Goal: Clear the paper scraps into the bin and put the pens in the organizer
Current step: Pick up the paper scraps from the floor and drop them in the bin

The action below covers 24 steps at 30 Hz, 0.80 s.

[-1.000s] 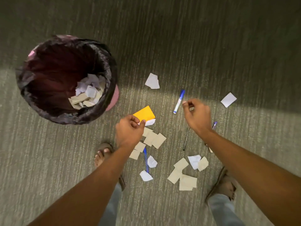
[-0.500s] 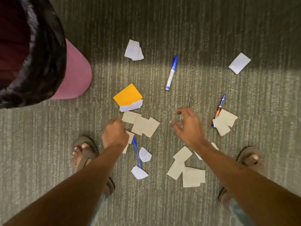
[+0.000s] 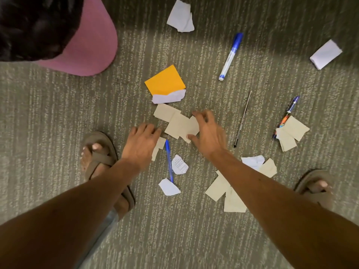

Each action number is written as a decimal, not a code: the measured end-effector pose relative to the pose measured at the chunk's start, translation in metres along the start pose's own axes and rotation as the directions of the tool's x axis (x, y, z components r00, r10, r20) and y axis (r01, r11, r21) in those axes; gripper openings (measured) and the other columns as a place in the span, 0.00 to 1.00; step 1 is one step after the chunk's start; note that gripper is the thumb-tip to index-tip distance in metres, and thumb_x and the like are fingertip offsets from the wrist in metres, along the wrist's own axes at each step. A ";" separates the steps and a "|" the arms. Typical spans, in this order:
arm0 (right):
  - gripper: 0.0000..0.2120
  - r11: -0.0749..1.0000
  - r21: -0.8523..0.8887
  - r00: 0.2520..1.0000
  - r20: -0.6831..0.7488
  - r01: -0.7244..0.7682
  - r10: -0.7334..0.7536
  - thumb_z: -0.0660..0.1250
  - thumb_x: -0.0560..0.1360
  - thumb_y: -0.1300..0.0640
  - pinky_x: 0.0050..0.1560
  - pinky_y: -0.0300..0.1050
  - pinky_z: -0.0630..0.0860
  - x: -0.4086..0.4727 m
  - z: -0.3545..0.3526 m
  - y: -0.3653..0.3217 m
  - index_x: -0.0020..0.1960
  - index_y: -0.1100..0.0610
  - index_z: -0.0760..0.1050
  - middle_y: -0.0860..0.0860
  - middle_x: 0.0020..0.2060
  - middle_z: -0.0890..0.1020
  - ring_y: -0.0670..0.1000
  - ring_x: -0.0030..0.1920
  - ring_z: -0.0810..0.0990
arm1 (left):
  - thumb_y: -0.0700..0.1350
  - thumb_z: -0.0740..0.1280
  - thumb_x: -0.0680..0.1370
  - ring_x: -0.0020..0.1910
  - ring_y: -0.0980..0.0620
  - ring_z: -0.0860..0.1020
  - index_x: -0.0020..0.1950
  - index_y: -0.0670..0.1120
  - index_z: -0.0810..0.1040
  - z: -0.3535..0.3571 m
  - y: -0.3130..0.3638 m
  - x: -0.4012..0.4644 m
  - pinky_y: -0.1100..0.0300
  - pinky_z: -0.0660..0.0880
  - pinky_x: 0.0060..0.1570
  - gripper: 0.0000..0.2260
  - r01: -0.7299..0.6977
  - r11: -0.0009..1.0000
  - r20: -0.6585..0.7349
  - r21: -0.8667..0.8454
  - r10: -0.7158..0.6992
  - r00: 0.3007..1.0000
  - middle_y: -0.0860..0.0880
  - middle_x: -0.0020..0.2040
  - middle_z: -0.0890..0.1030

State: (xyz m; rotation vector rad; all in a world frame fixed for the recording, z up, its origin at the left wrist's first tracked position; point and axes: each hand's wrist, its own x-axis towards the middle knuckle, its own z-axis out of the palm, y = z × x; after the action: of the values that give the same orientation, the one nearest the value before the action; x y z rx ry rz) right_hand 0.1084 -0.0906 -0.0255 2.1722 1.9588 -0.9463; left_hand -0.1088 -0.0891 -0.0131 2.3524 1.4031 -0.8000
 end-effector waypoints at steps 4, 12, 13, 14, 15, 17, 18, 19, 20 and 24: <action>0.31 0.977 0.143 0.987 -0.007 -0.159 0.162 0.78 0.69 0.51 0.46 0.49 0.75 -0.004 0.003 -0.006 0.67 0.50 0.68 0.52 0.62 0.72 0.56 0.55 0.79 | 0.39 0.71 0.70 0.59 0.43 0.69 0.57 0.45 0.76 -0.005 -0.005 0.000 0.49 0.66 0.56 0.15 -0.032 0.999 -0.031 -0.042 0.030 0.999 0.45 0.57 0.72; 0.10 0.855 0.423 0.949 0.043 -0.299 0.311 0.74 0.73 0.59 0.44 0.46 0.80 -0.033 -0.012 -0.002 0.54 0.55 0.80 0.48 0.41 0.81 0.51 0.43 0.81 | 0.44 0.59 0.78 0.54 0.39 0.73 0.55 0.39 0.74 -0.012 -0.024 -0.030 0.46 0.71 0.51 0.11 -0.107 0.961 -0.238 -0.256 0.045 0.970 0.40 0.56 0.76; 0.09 0.850 0.442 0.953 0.050 -0.288 0.297 0.74 0.73 0.58 0.44 0.46 0.80 -0.036 -0.013 -0.001 0.53 0.56 0.82 0.49 0.41 0.82 0.50 0.42 0.80 | 0.46 0.56 0.77 0.55 0.40 0.73 0.55 0.39 0.74 -0.012 -0.027 -0.033 0.47 0.71 0.52 0.13 -0.118 0.963 -0.211 -0.243 0.066 0.975 0.41 0.57 0.75; 0.08 0.847 0.454 0.958 0.058 -0.275 0.280 0.73 0.74 0.58 0.42 0.45 0.78 -0.038 -0.013 -0.001 0.53 0.57 0.82 0.50 0.42 0.82 0.50 0.41 0.79 | 0.48 0.55 0.76 0.55 0.40 0.73 0.55 0.40 0.74 -0.011 -0.031 -0.036 0.47 0.71 0.52 0.16 -0.134 0.965 -0.178 -0.224 0.095 0.979 0.41 0.58 0.75; 0.08 0.851 0.456 0.963 0.064 -0.261 0.262 0.73 0.74 0.57 0.41 0.45 0.76 -0.039 -0.014 -0.002 0.52 0.56 0.83 0.50 0.43 0.82 0.49 0.41 0.77 | 0.49 0.54 0.75 0.55 0.40 0.73 0.56 0.39 0.74 -0.009 -0.034 -0.038 0.47 0.71 0.51 0.18 -0.153 0.968 -0.148 -0.199 0.125 0.981 0.41 0.58 0.75; 0.08 0.854 0.460 0.969 0.080 -0.243 0.233 0.74 0.73 0.56 0.45 0.46 0.77 -0.037 -0.013 -0.007 0.52 0.55 0.83 0.51 0.48 0.79 0.50 0.45 0.77 | 0.49 0.57 0.74 0.57 0.40 0.72 0.55 0.39 0.76 -0.005 -0.038 -0.038 0.47 0.71 0.52 0.18 -0.188 0.969 -0.098 -0.158 0.174 0.980 0.41 0.60 0.74; 0.08 0.846 0.473 0.969 0.090 -0.246 0.231 0.75 0.72 0.56 0.49 0.47 0.78 -0.035 -0.012 -0.010 0.51 0.54 0.83 0.51 0.50 0.78 0.51 0.49 0.77 | 0.49 0.61 0.74 0.58 0.40 0.71 0.54 0.40 0.77 -0.003 -0.038 -0.038 0.47 0.71 0.53 0.16 -0.200 0.968 -0.070 -0.152 0.192 0.979 0.41 0.61 0.74; 0.08 0.836 0.488 0.968 0.097 -0.249 0.231 0.75 0.71 0.56 0.54 0.47 0.77 -0.033 -0.012 -0.014 0.50 0.53 0.83 0.50 0.52 0.76 0.52 0.53 0.77 | 0.48 0.64 0.73 0.61 0.40 0.70 0.53 0.41 0.78 -0.001 -0.038 -0.037 0.46 0.71 0.55 0.14 -0.208 0.967 -0.042 -0.146 0.204 0.978 0.41 0.62 0.73; 0.08 0.831 0.501 0.970 0.092 -0.242 0.227 0.76 0.71 0.56 0.56 0.45 0.75 -0.030 -0.011 -0.018 0.49 0.53 0.83 0.49 0.53 0.75 0.52 0.56 0.76 | 0.47 0.66 0.72 0.63 0.40 0.69 0.53 0.42 0.79 0.000 -0.037 -0.036 0.46 0.70 0.57 0.13 -0.215 0.968 -0.017 -0.131 0.214 0.977 0.42 0.63 0.72; 0.11 0.894 0.417 0.984 0.000 -0.161 0.177 0.76 0.70 0.56 0.53 0.37 0.67 -0.016 -0.005 -0.032 0.51 0.55 0.83 0.50 0.56 0.76 0.51 0.61 0.71 | 0.46 0.66 0.74 0.69 0.42 0.63 0.59 0.46 0.79 0.006 -0.029 -0.030 0.48 0.64 0.64 0.14 -0.184 0.982 0.049 -0.051 0.187 0.981 0.43 0.69 0.68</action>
State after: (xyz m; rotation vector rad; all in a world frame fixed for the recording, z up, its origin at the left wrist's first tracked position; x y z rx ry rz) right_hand 0.0803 -0.0969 -0.0028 2.5426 1.6608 -1.4083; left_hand -0.1475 -0.0998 0.0008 2.3651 1.1476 -0.7641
